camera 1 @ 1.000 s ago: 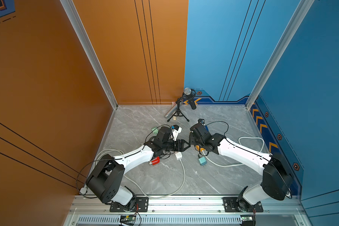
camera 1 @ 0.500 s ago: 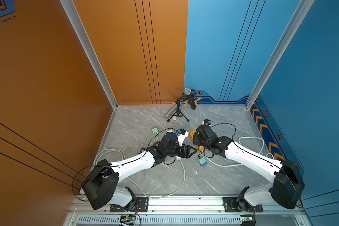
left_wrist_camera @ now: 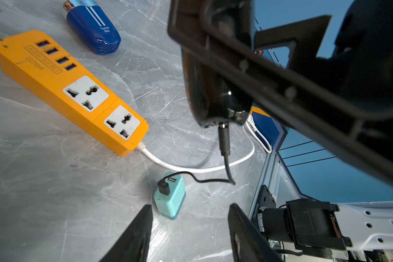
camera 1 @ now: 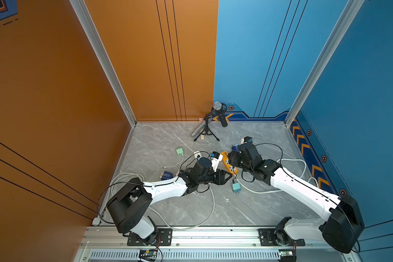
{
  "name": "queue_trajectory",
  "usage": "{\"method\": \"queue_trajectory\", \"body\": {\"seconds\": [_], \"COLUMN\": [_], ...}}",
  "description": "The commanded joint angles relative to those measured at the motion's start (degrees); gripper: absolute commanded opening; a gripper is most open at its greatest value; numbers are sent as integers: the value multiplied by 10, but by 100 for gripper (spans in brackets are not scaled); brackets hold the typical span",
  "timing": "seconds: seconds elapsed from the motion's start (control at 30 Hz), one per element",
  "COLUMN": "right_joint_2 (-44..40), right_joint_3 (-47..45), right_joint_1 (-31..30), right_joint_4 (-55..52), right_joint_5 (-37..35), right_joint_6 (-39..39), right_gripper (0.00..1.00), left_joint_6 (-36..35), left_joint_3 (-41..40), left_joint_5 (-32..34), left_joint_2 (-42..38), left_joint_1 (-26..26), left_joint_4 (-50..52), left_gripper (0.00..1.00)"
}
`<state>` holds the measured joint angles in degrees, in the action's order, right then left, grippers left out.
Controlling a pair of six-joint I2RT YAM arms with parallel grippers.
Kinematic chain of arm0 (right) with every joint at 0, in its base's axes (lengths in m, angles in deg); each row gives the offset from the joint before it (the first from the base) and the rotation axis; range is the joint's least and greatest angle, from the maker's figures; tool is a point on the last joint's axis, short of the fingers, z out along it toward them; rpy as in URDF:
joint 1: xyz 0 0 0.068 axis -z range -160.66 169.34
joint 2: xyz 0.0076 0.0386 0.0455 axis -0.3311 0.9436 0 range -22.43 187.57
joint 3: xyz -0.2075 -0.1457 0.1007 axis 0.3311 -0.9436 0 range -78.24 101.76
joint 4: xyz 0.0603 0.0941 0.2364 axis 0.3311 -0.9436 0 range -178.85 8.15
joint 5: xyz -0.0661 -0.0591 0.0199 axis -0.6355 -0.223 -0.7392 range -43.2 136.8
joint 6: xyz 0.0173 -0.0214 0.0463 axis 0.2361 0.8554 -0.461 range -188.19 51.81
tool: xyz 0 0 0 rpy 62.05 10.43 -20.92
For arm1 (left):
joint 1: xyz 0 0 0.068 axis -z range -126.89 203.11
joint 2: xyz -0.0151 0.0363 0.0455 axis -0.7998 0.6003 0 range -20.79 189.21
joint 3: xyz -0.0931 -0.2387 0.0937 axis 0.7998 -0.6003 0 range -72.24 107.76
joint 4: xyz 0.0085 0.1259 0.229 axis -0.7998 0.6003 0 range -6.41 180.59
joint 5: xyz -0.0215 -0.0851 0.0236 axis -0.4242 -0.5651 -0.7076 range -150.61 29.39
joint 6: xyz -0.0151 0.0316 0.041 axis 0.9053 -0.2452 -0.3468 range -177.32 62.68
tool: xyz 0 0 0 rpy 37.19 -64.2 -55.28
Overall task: Unplug the electric shaver
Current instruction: Remove the charging cable from the electric shaver.
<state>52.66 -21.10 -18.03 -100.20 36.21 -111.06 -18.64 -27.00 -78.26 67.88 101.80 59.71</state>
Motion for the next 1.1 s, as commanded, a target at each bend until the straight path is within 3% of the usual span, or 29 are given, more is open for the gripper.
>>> {"method": "queue_trajectory", "body": {"seconds": [0.0, 0.7, 1.07], "right_joint_2": [-24, -62, -64], "right_joint_3": [-9, -59, -59], "right_joint_1": [2, -2, -2], "right_joint_4": [18, 31, 36], "right_joint_5": [10, 14, 9], "right_joint_6": [-25, -107, -122], "right_gripper": [52, 52, 51], "left_joint_6": [12, 23, 33], "left_joint_3": [-4, 26, 40], "left_joint_5": [13, -14, -26], "left_joint_2": [3, 66, 90], "left_joint_1": [7, 7, 6], "left_joint_4": [-71, -124, -137], "left_gripper": [55, 44, 30]}}
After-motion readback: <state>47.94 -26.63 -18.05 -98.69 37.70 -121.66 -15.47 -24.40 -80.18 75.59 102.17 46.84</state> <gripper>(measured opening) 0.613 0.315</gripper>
